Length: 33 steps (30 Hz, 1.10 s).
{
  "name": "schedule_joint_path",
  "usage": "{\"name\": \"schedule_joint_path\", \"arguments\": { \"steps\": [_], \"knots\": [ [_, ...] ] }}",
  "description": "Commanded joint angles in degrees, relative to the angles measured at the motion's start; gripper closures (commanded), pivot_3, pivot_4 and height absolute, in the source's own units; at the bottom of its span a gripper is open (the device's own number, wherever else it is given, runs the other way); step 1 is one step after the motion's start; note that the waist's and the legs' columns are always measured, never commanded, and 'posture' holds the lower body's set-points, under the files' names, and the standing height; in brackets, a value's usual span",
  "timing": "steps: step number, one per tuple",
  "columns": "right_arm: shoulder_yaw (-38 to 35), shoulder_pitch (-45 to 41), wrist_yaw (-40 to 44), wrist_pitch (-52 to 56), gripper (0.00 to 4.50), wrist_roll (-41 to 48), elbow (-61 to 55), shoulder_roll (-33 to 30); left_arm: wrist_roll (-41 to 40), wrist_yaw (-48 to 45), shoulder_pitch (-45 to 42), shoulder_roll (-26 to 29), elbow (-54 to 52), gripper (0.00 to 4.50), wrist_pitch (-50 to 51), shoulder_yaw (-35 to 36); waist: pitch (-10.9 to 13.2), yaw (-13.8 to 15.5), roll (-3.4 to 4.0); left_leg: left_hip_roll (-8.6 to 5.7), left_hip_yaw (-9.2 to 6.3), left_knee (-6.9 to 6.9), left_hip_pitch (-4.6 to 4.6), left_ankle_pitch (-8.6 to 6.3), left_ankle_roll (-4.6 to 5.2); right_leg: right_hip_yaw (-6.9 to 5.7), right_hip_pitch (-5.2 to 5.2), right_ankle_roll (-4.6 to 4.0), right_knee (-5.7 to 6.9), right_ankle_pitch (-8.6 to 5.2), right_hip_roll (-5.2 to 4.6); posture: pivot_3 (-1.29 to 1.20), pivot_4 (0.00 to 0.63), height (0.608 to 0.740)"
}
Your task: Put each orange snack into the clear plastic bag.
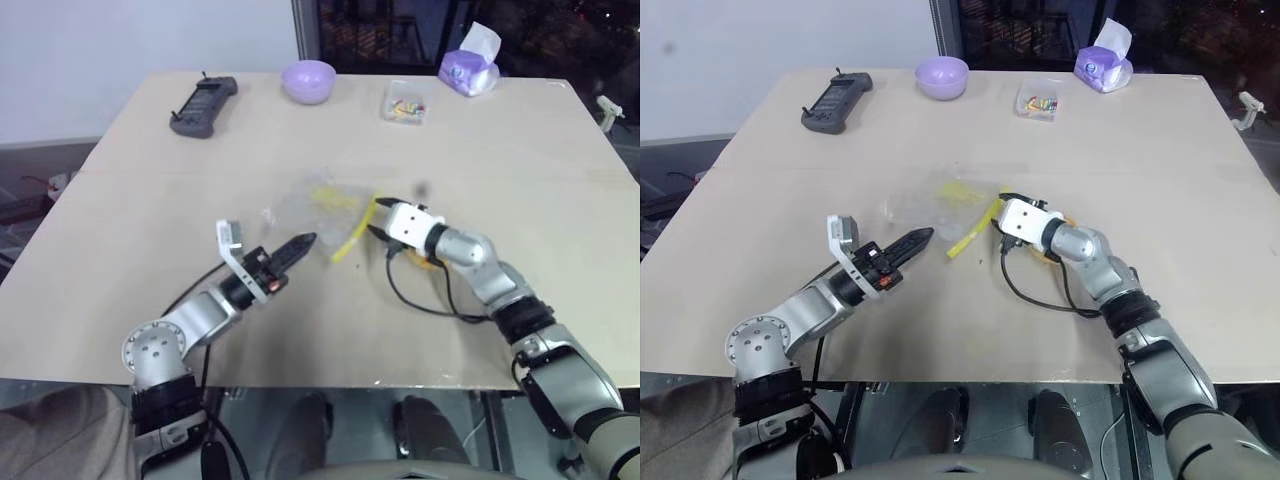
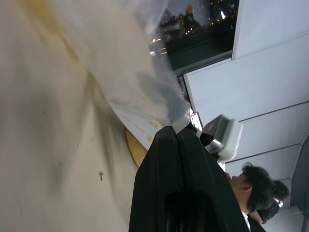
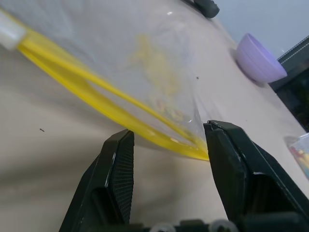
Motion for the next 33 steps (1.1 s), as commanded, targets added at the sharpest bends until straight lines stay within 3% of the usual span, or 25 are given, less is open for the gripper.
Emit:
{"name": "schedule_joint_path", "arguments": {
  "steps": [1,6,9,11,12,13,27,28,30,33],
  "knots": [
    [-0.66,-2.02,-0.43,-2.62,1.98,0.08,0.3,0.83,-2.45,-0.67,0.65,0.97,-2.21,4.45,-0.82,-0.65,0.0,-0.22,0.0,0.0,0.0,0.0,0.0,0.0,0.0,0.0,0.0,0.0,0.0,0.0,0.0,0.0,0.15,0.74],
    [0.29,-2.75,-0.44,-4.77,1.98,-1.16,1.52,1.65,-3.25,-1.07,1.08,2.08,-2.09,4.45,-1.19,-1.29,0.0,-0.87,0.0,0.0,-0.02,-0.01,0.01,0.0,0.0,-0.01,0.0,0.0,0.02,0.0,0.01,0.0,0.15,0.74],
    [0.6,-3.08,-0.52,-5.89,2.85,-1.7,1.76,2.31,-3.68,-1.5,1.36,2.72,-2.16,4.5,-1.36,-1.57,0.01,-1.01,-0.01,0.0,-0.02,-0.01,0.01,0.0,0.0,-0.01,-0.01,0.0,0.02,0.0,0.01,0.0,0.15,0.74],
    [0.56,-3.22,-0.42,-6.4,3.63,-1.79,1.89,2.71,-3.86,-1.7,1.61,3.07,-2.22,4.5,-1.52,-1.88,0.0,-1.05,-0.01,0.01,-0.02,-0.01,0.01,0.0,0.0,-0.01,-0.01,0.0,0.02,0.0,0.01,0.0,0.15,0.74],
    [0.53,-3.27,-0.35,-6.59,4.27,-1.9,2.03,2.83,-3.96,-1.74,1.7,3.25,-2.16,4.5,-1.64,-2.02,0.01,-1.06,-0.01,0.01,-0.02,-0.01,0.02,0.0,0.0,0.0,-0.01,0.0,0.02,0.0,0.01,0.0,0.15,0.74],
    [0.51,-3.26,-0.27,-6.77,4.45,-2.01,2.11,2.92,-4.01,-1.82,1.8,3.44,-2.13,4.5,-1.74,-2.17,0.01,-1.06,-0.01,0.01,-0.02,-0.01,0.02,0.0,0.0,0.0,-0.01,0.0,0.02,0.0,0.01,0.0,0.15,0.74],
    [0.78,-3.12,-1.08,-8.99,4.45,-3.19,1.39,2.93,-3.42,-3.76,2.52,5.29,-1.53,4.5,-3.09,-3.09,0.01,-1.06,-0.01,0.01,-0.02,-0.02,0.02,0.0,0.01,0.0,-0.01,0.0,0.02,0.0,0.01,0.0,0.15,0.74],
    [0.88,-3.19,-1.3,-9.12,3.95,-3.67,1.41,2.76,-3.36,-3.91,2.54,5.4,-1.51,4.5,-3.22,-3.2,0.01,-1.06,-0.01,0.01,-0.02,-0.02,0.02,0.0,0.01,0.0,-0.01,0.0,0.02,0.0,0.01,0.0,0.15,0.74],
    [1.74,-3.58,-1.59,-9.98,3.38,-5.46,2.36,2.22,-3.32,-4.12,2.57,5.62,-1.43,4.5,-3.45,-3.38,0.01,-1.06,-0.01,0.01,-0.01,-0.02,0.02,0.0,0.01,0.0,-0.01,0.0,0.02,0.0,0.01,0.0,0.15,0.74],
    [3.26,-4.35,-2.19,-10.82,1.99,-8.49,4.4,1.4,-3.3,-4.31,2.48,5.81,-1.29,4.5,-3.78,-3.61,0.01,-1.07,-0.01,0.01,-0.01,-0.02,0.02,0.0,0.0,0.01,-0.02,0.0,0.03,0.0,0.01,0.0,0.15,0.74]
  ]
}}
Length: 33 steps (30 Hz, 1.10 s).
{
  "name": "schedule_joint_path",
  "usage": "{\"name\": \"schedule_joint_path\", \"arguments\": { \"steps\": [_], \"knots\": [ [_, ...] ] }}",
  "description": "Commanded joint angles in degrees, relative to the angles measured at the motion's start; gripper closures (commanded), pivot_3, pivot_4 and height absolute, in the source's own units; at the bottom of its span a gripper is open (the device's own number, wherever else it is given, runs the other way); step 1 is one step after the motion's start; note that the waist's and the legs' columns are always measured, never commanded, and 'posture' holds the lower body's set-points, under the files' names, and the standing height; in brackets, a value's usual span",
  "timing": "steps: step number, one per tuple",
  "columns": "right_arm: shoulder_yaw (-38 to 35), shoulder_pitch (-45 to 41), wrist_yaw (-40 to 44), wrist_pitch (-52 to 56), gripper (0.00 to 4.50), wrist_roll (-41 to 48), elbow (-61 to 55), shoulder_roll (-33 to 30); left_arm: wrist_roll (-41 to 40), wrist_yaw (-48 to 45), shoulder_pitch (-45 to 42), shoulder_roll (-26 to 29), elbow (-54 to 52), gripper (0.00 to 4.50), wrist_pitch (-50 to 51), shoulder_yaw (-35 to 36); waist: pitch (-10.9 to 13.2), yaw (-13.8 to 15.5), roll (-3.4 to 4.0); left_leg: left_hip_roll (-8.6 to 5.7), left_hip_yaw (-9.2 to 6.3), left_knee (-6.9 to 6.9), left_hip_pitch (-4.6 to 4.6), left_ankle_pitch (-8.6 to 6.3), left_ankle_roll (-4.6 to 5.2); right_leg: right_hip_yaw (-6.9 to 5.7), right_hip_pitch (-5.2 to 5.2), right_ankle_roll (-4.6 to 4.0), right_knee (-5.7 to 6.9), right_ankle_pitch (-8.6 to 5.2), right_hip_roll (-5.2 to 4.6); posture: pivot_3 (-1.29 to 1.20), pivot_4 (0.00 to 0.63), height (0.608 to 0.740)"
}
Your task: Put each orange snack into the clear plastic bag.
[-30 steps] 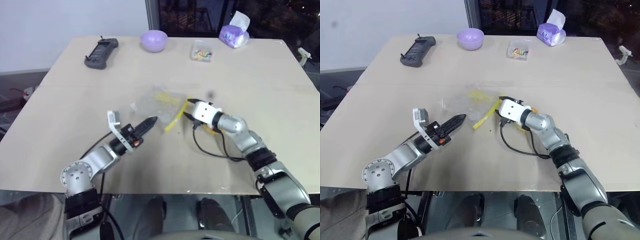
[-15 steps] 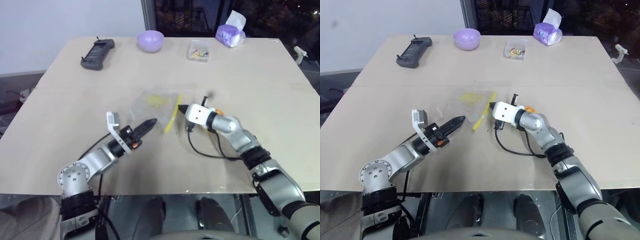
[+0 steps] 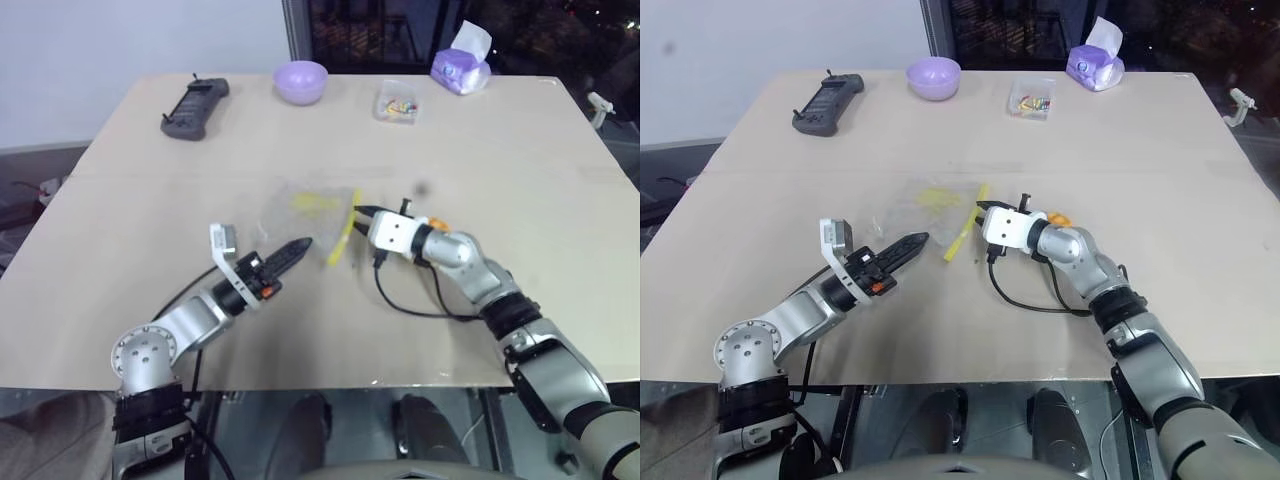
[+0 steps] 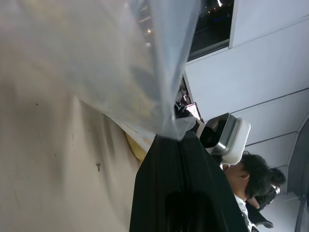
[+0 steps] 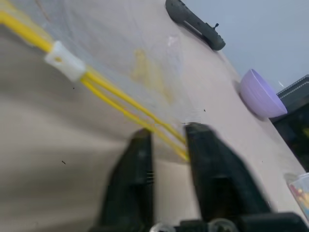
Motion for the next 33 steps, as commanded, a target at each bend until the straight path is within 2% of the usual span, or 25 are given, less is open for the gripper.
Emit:
{"name": "schedule_joint_path", "arguments": {
  "steps": [1,2,10,13,14,17,18,21,25,28,30,31,32,33],
  "knots": [
    [1.07,-2.11,-1.22,-1.58,1.77,-2.41,1.11,-0.63,-0.62,-1.27,0.02,0.67,-1.22,4.5,-1.06,0.09,0.0,-0.01,0.0,0.0,0.0,0.0,0.01,0.0,0.0,0.0,0.0,0.0,0.0,0.0,0.0,0.0,0.15,0.74],
    [1.14,-2.32,-1.44,-1.74,1.25,-2.66,1.34,-0.51,-0.67,-1.33,0.01,0.73,-1.2,4.5,-1.13,0.0,0.0,-0.01,0.0,0.0,0.0,0.0,0.01,0.0,0.0,0.0,0.0,0.0,0.0,0.0,0.0,0.0,0.15,0.74],
    [1.03,-3.95,-4.57,-3.25,1.25,-3.74,1.63,1.07,-1.33,-1.56,0.33,0.84,-1.88,4.5,-1.06,-0.72,0.01,-0.04,0.0,0.0,0.0,-0.01,0.01,0.0,0.0,0.01,-0.01,0.0,0.0,0.0,0.0,0.0,0.15,0.74],
    [0.83,-3.98,-5.06,-3.8,2.08,-3.69,1.67,1.1,-1.45,-1.32,0.57,0.78,-2.14,4.5,-1.12,-0.82,0.01,-0.03,0.0,0.0,0.01,-0.01,0.0,0.0,0.0,0.02,-0.01,0.0,0.0,0.0,0.0,0.0,0.15,0.74],
    [0.83,-3.96,-5.05,-3.89,2.53,-3.67,1.72,1.08,-1.51,-1.28,0.68,0.76,-2.25,4.5,-1.12,-0.82,0.01,-0.03,0.0,0.0,0.01,-0.01,0.0,0.0,0.0,0.02,-0.01,0.0,0.0,0.0,0.0,0.0,0.15,0.74],
    [0.93,-3.9,-4.73,-4.07,4.31,-3.59,1.9,0.98,-1.59,-1.17,0.8,0.69,-2.48,4.5,-1.18,-0.9,0.01,-0.03,0.0,0.0,0.0,-0.01,0.0,0.0,0.0,0.01,-0.01,0.0,0.0,0.0,0.0,0.0,0.15,0.74],
    [0.93,-3.89,-4.64,-4.1,4.45,-3.55,1.93,0.96,-1.55,-1.15,0.8,0.67,-2.53,4.5,-1.22,-0.95,0.01,-0.04,0.0,0.0,0.0,-0.01,0.01,0.0,0.0,0.01,-0.01,0.0,0.0,0.0,0.0,0.0,0.15,0.74],
    [0.92,-3.89,-4.4,-4.19,4.45,-3.5,1.99,0.87,0.02,-1.98,0.89,0.84,-3.14,4.5,-1.96,-1.46,0.01,-0.03,0.0,0.0,0.01,-0.02,0.0,0.0,0.0,0.02,-0.01,0.0,0.0,0.0,0.0,0.0,0.15,0.74],
    [0.91,-3.66,-4.07,-4.08,4.45,-3.44,1.44,0.77,11.97,-4.79,0.94,1.46,-2.59,4.5,-11.11,-3.07,0.01,-0.01,0.0,0.0,0.02,-0.02,0.01,0.0,0.0,0.02,-0.01,0.0,0.0,0.0,0.0,0.0,0.15,0.74],
    [0.51,-3.83,-4.57,-3.39,4.5,-3.83,0.64,0.42,16.62,-5.79,0.71,1.73,-0.55,3.69,-15.26,-2.71,0.01,-0.04,0.0,0.0,0.04,-0.04,0.03,0.0,-0.01,0.03,-0.01,-0.01,0.0,0.0,0.01,0.0,0.15,0.74],
    [0.1,-4.17,-4.99,-2.69,4.5,-3.9,0.31,0.27,19.41,-6.7,0.59,2.14,-0.61,2.97,-17.26,-3.11,0.01,-0.02,-0.01,0.0,0.04,-0.06,0.02,0.0,0.0,0.03,-0.03,-0.01,-0.01,0.0,0.01,0.0,0.15,0.74],
    [-0.08,-4.44,-5.22,-2.22,4.5,-4.07,0.12,0.12,20.37,-7.39,0.4,2.36,-0.86,2.37,-18.04,-3.24,0.01,-0.02,-0.01,0.0,0.04,-0.07,0.01,0.0,0.0,0.03,-0.03,-0.01,-0.03,0.0,0.01,0.0,0.15,0.74],
    [-0.47,-5.08,-6.31,-1.2,4.5,-4.8,-0.07,-0.17,19.74,-8.9,-0.11,3.12,-2.88,1.97,-17.95,-3.12,0.01,-0.02,-0.01,0.0,0.04,-0.07,0.01,0.0,0.0,0.03,-0.03,-0.01,-0.03,0.0,0.0,0.0,0.15,0.74],
    [-1.06,-5.95,-7.63,0.32,4.5,-5.61,-0.43,-0.43,17.27,-10.6,-0.9,4.07,-6.1,1.97,-17.08,-2.58,0.05,-0.02,-0.04,0.0,0.05,-0.08,0.01,0.0,0.0,0.03,-0.03,-0.01,-0.04,0.0,0.0,0.0,0.15,0.74]
  ]
}}
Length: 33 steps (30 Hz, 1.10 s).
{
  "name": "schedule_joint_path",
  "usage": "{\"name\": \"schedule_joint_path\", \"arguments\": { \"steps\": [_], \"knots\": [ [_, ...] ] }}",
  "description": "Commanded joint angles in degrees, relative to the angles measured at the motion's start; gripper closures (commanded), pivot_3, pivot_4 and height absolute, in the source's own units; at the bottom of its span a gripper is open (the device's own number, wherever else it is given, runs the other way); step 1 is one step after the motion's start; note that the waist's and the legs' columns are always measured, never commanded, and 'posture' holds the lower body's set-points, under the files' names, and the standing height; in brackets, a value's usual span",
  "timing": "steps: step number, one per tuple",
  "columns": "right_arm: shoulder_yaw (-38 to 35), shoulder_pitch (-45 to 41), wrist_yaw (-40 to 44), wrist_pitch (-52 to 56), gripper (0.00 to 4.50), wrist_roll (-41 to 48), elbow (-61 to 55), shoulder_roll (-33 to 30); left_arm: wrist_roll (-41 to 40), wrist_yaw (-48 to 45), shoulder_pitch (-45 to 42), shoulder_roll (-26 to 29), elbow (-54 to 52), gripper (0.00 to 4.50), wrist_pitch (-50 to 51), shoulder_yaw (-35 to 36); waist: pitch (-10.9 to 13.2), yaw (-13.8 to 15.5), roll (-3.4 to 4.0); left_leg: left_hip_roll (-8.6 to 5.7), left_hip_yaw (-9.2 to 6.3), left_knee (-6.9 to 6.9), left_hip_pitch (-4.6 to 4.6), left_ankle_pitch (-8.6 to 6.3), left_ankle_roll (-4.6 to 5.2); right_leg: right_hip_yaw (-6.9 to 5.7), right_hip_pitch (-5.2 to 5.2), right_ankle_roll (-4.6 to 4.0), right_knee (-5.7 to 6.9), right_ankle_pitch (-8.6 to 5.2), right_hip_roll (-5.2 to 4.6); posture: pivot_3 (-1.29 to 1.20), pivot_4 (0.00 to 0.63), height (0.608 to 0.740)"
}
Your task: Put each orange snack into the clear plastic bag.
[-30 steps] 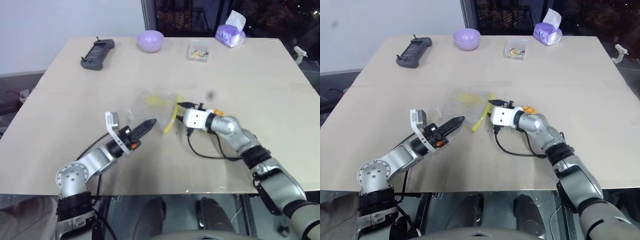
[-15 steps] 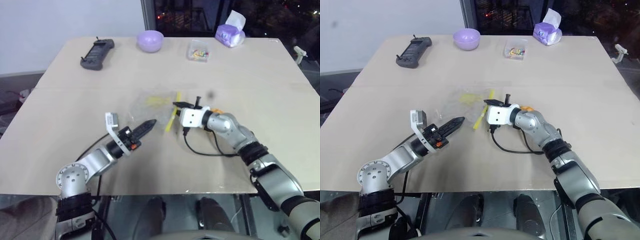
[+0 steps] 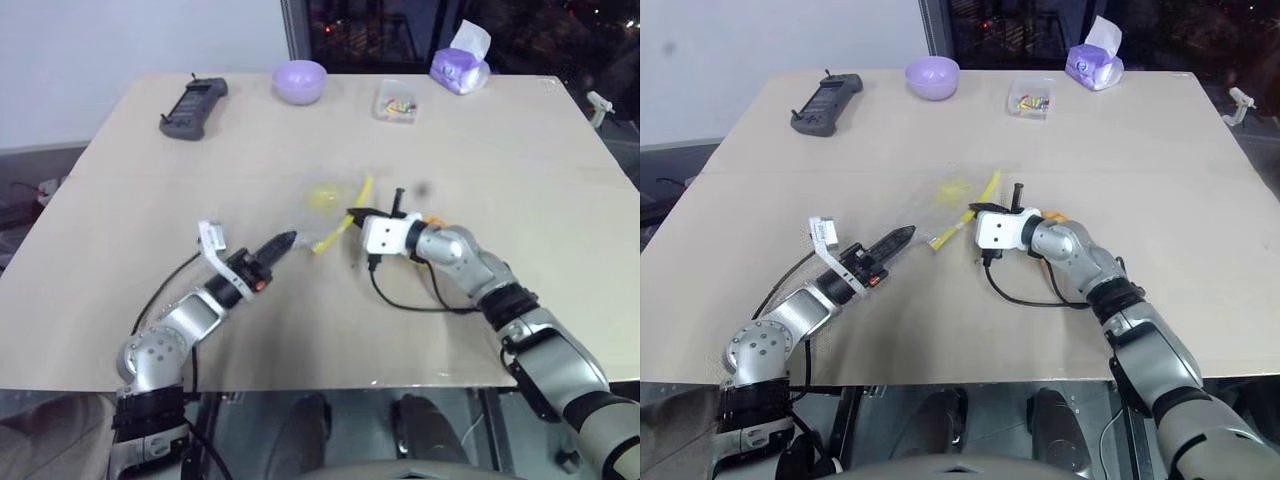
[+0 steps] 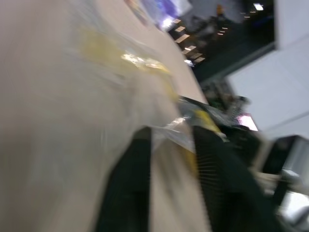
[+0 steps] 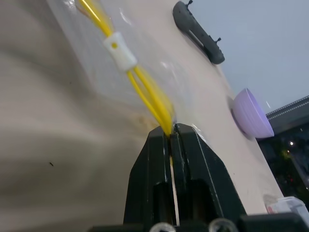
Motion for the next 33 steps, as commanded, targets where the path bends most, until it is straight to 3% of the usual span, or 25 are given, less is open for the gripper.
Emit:
{"name": "schedule_joint_path", "arguments": {
  "steps": [1,4,6,9,11,16,21,25,33],
  "knots": [
    [-2.95,-3.84,-4.94,4.05,4.5,-1.96,-3.36,-0.83,-4.58,-6.46,-2.44,3.43,-9.8,1.97,-0.02,0.87,0.11,-0.01,-0.08,0.0,0.0,0.0,-0.01,0.0,0.0,0.0,-0.01,0.0,0.0,0.0,0.0,0.0,0.15,0.74],
    [-3.18,-5.17,-9.97,8.2,4.5,-5.32,-4.47,-0.77,-8.06,-10.5,-2.79,5.8,-16.54,1.97,0.26,0.69,0.16,0.04,-0.11,0.02,-0.04,0.0,-0.11,0.0,-0.01,-0.03,-0.09,0.0,0.03,0.0,0.0,0.0,0.15,0.74],
    [-3.55,-5.69,-12.09,11.84,4.5,-6.78,-5.07,-0.34,-5.75,-10.39,-3.68,6.64,-17.95,1.97,-1.11,-0.56,0.15,0.02,-0.11,0.02,0.0,-0.02,-0.08,0.0,-0.01,0.0,-0.06,0.0,-0.01,0.0,-0.01,0.0,0.15,0.74],
    [-1.39,-5.84,-14.61,21.53,4.5,-14.68,-8.18,-0.91,3.71,-8.46,-6.1,6.83,-18.09,1.97,-5.91,-4.59,0.15,0.05,-0.1,0.01,0.04,-0.06,-0.04,0.0,-0.01,0.03,-0.06,-0.01,-0.03,0.0,0.01,0.0,0.15,0.74],
    [-0.21,-5.45,-14.38,26.64,4.5,-18.13,-10.11,-0.48,15.06,-6.97,-7.51,8.33,-16.13,1.97,-10.58,-10.34,0.15,0.11,-0.11,0.01,0.02,-0.07,-0.06,0.0,0.0,0.02,-0.08,-0.01,-0.01,0.0,0.02,0.0,0.15,0.74],
    [1.57,-3.77,-11.7,30.39,4.5,-19.77,-13.88,0.59,42.07,-4.76,-10.2,11.73,-8.03,1.97,-26.36,-24.18,0.15,-0.12,-0.09,-0.01,0.08,-0.12,-0.03,0.0,0.0,0.08,-0.12,-0.01,-0.02,0.0,0.04,0.0,0.15,0.74],
    [2.17,-2.86,-9.43,32.64,4.5,-19.73,-16.91,1.27,56.53,-1.15,-12.36,9.98,-0.6,1.97,-41.28,-28.65,0.16,0.01,-0.09,0.01,0.12,-0.16,-0.21,0.0,0.01,0.11,-0.35,-0.01,-0.04,0.0,0.04,0.0,0.15,0.74],
    [2.47,-2.53,-8.52,33.54,4.5,-19.58,-17.97,1.85,59.95,-1.02,-13.42,7.98,1.24,1.97,-46.93,-29.13,0.13,0.0,-0.09,0.0,0.12,0.02,-0.94,0.01,0.0,0.12,-1.14,0.0,0.25,0.01,0.04,0.0,0.15,0.74],
    [2.86,-2.4,-7.74,35.02,4.5,-19.2,-18.32,3.64,66.49,-2.49,-14.09,6.36,1.6,1.97,-50.68,-31.91,0.13,-0.09,-0.09,0.0,0.17,0.04,-0.97,0.01,0.0,0.14,-1.22,0.0,0.34,0.01,0.04,0.0,0.15,0.74]
  ]
}}
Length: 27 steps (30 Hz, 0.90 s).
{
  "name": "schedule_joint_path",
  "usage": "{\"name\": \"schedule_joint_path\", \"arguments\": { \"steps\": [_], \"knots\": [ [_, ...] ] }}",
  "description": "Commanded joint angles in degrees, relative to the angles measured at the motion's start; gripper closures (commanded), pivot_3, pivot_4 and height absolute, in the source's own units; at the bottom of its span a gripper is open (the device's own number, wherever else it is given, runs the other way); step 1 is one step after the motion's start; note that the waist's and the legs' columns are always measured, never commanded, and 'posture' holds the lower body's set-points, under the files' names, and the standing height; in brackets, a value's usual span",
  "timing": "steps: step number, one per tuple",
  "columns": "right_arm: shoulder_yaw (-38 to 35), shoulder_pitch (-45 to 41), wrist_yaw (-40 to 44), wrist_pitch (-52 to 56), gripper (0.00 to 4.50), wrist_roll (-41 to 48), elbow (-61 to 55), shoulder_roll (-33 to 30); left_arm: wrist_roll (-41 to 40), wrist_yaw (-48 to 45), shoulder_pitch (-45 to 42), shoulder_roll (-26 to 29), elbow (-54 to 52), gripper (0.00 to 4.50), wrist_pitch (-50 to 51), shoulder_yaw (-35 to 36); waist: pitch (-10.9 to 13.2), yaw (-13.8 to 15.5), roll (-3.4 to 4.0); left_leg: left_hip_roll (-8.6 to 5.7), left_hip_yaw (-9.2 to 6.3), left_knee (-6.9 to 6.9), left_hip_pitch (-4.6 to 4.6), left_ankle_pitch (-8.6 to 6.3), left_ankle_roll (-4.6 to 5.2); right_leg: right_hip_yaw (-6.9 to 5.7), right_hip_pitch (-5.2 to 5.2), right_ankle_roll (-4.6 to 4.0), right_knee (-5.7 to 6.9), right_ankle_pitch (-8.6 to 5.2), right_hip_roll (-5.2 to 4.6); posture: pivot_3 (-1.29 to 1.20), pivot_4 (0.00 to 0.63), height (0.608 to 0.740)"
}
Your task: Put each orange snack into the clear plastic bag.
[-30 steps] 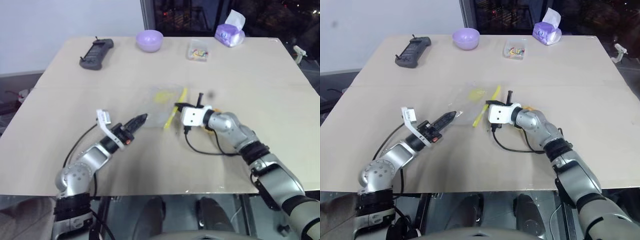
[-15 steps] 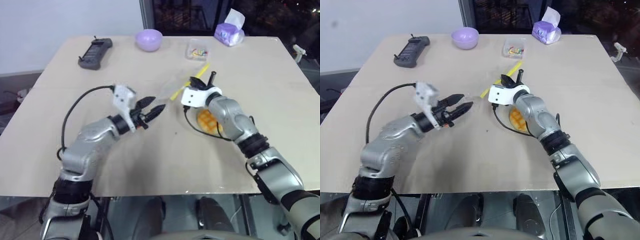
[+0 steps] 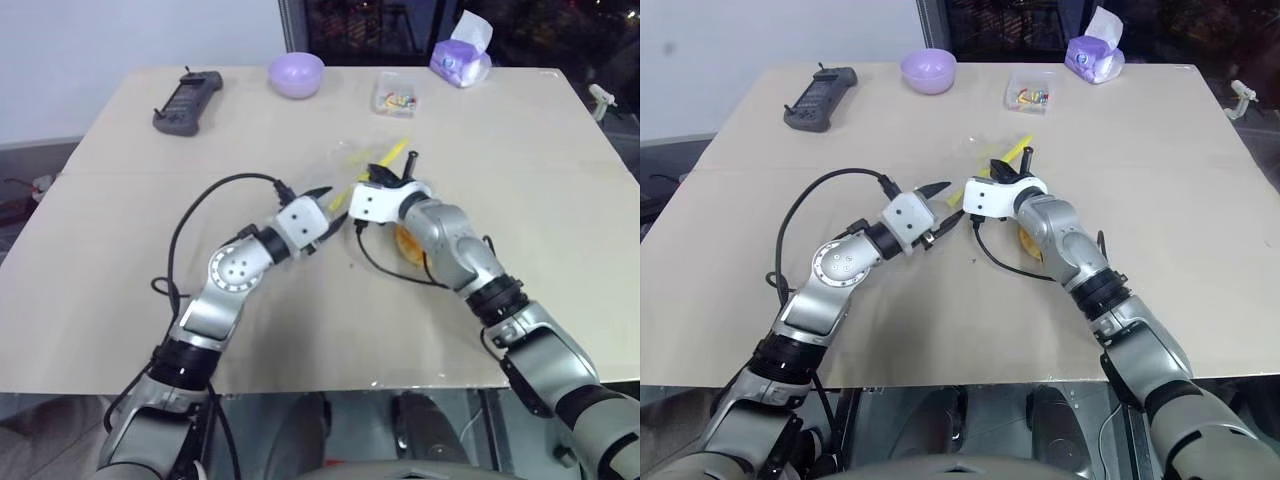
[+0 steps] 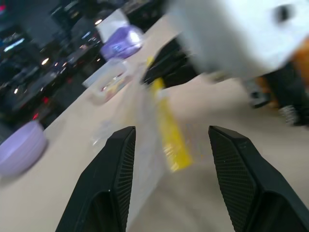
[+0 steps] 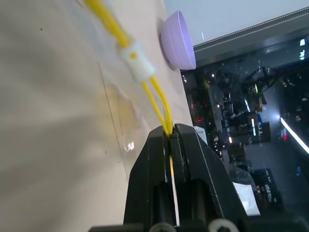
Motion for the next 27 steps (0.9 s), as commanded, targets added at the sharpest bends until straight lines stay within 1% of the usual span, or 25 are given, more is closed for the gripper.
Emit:
{"name": "schedule_joint_path", "arguments": {
  "steps": [1,14,21,26,27],
  "knots": [
    [0.13,-0.1,0.51,0.78,4.5,0.38,-3.23,0.73,3.37,0.96,-1.3,-0.44,-0.44,1.97,-2.57,-0.31,0.0,0.0,0.0,0.0,-0.01,0.0,0.0,0.0,0.0,-0.01,0.0,0.0,0.01,0.0,0.0,0.0,0.15,0.74],
    [0.11,0.78,1.78,1.26,4.5,0.4,-5.29,0.92,7.62,2.08,-2.54,-1.21,2.67,1.97,-3.27,1.05,0.0,0.01,0.0,0.0,-0.02,0.05,0.01,0.0,0.0,-0.01,0.01,0.0,0.05,0.0,0.01,0.0,0.15,0.74],
    [0.08,1.33,2.04,1.55,4.5,0.18,-5.88,0.52,6.67,1.76,-3.0,-2.73,2.15,1.97,-4.08,1.34,0.0,-0.02,0.0,0.0,-0.02,0.07,0.01,0.01,0.0,-0.01,0.01,0.0,0.07,0.0,0.01,0.0,0.15,0.74],
    [0.15,1.7,2.05,1.76,4.5,0.12,-6.06,0.46,7.23,0.96,-2.5,-2.82,1.42,1.97,-3.8,1.15,-0.01,-0.01,0.0,0.0,-0.02,0.08,0.01,0.01,0.0,-0.01,0.01,0.0,0.09,0.0,0.01,0.0,0.15,0.74],
    [0.16,1.73,2.06,1.82,4.5,0.13,-6.11,0.5,7.16,0.89,-2.48,-2.77,1.53,2.2,-3.75,1.25,-0.01,-0.01,0.0,0.0,-0.02,0.08,0.01,0.01,0.0,-0.01,0.01,0.0,0.09,0.0,0.01,0.0,0.15,0.74]
  ]
}}
